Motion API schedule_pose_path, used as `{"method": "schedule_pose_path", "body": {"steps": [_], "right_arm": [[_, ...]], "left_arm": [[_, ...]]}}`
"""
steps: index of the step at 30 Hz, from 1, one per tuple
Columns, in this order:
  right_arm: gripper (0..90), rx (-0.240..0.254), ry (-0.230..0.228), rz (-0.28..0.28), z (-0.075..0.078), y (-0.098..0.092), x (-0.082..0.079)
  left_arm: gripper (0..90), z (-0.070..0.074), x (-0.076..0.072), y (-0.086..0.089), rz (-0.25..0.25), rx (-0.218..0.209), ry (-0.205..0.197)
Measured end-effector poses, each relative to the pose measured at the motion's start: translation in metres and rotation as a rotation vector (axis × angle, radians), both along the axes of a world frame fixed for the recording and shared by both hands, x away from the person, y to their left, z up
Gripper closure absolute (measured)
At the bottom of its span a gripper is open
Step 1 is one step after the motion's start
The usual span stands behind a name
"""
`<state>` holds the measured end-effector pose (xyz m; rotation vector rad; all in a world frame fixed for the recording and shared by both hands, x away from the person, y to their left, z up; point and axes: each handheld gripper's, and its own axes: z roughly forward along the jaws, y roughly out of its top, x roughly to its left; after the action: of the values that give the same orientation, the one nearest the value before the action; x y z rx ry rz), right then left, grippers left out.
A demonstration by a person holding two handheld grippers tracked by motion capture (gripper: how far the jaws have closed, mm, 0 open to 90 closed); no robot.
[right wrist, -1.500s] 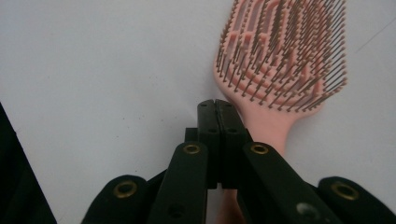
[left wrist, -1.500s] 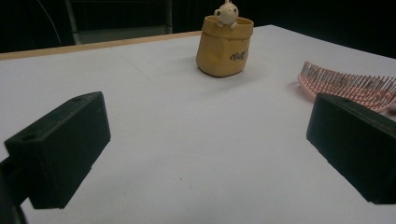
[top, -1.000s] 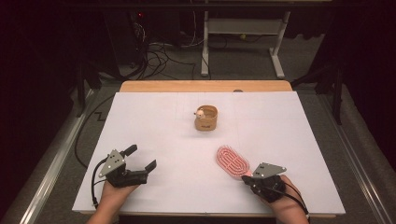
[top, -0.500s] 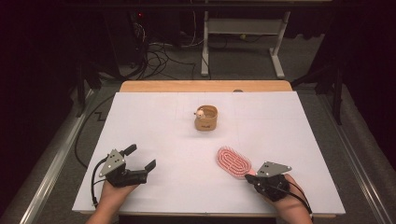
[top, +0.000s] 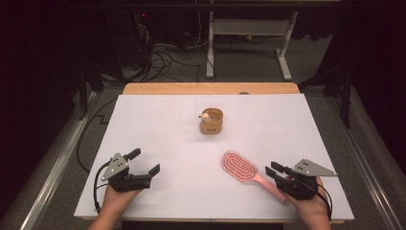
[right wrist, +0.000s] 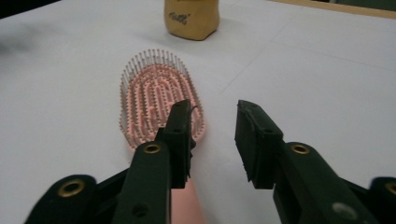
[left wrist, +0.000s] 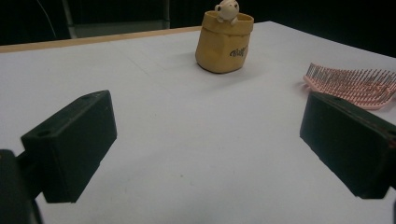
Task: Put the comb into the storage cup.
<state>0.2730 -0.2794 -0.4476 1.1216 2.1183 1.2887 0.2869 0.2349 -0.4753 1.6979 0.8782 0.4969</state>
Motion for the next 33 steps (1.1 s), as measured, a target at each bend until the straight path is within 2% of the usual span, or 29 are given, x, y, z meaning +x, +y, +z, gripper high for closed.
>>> {"method": "schedule_pose_path", "body": {"steps": [6,7,8,9,10,12,14,15,16,18,25,33], "right_arm": [[34.0,0.024,0.03,-0.069,-0.006,-0.006,0.006],[34.0,0.024,0.03,-0.069,-0.006,-0.006,0.006],[30.9,0.017,0.034,-0.078,-0.007,-0.006,0.006],[24.0,0.007,0.03,-0.092,-0.009,-0.005,0.007],[24.0,0.007,0.03,-0.092,-0.009,-0.005,0.007],[16.4,0.005,0.029,-0.093,-0.009,-0.004,0.008],[14.7,0.002,0.029,-0.092,-0.01,-0.004,0.008],[5.6,-0.006,0.031,-0.093,-0.011,-0.003,0.009],[0.5,-0.009,0.036,-0.1,-0.011,-0.002,0.009],[0.1,0.003,0.043,-0.092,-0.012,-0.001,0.011],[0.0,-0.014,0.014,-0.079,-0.01,0.002,0.008],[0.0,-0.021,0.014,-0.069,-0.011,0.004,0.008]], "left_arm": [[3.2,0.0,0.0,0.0,0.012,0.01,-0.008],[2.6,0.0,0.0,0.0,0.012,0.01,-0.008],[2.6,0.0,0.0,0.0,0.012,0.011,-0.009],[1.6,0.0,0.0,-0.001,0.014,0.011,-0.013],[1.2,0.0,0.0,-0.001,0.014,0.011,-0.013],[0.2,0.0,0.0,0.0,0.016,0.011,-0.016],[0.0,0.0,0.0,0.0,0.017,0.01,-0.016],[0.0,0.0,0.0,0.0,0.019,0.009,-0.02],[0.0,0.0,0.0,0.0,0.02,0.008,-0.022],[0.0,0.0,0.0,0.0,0.025,0.011,-0.028],[0.0,-0.001,0.0,0.001,0.026,0.013,-0.034],[0.0,-0.002,-0.001,0.001,0.042,0.015,-0.05]]}}
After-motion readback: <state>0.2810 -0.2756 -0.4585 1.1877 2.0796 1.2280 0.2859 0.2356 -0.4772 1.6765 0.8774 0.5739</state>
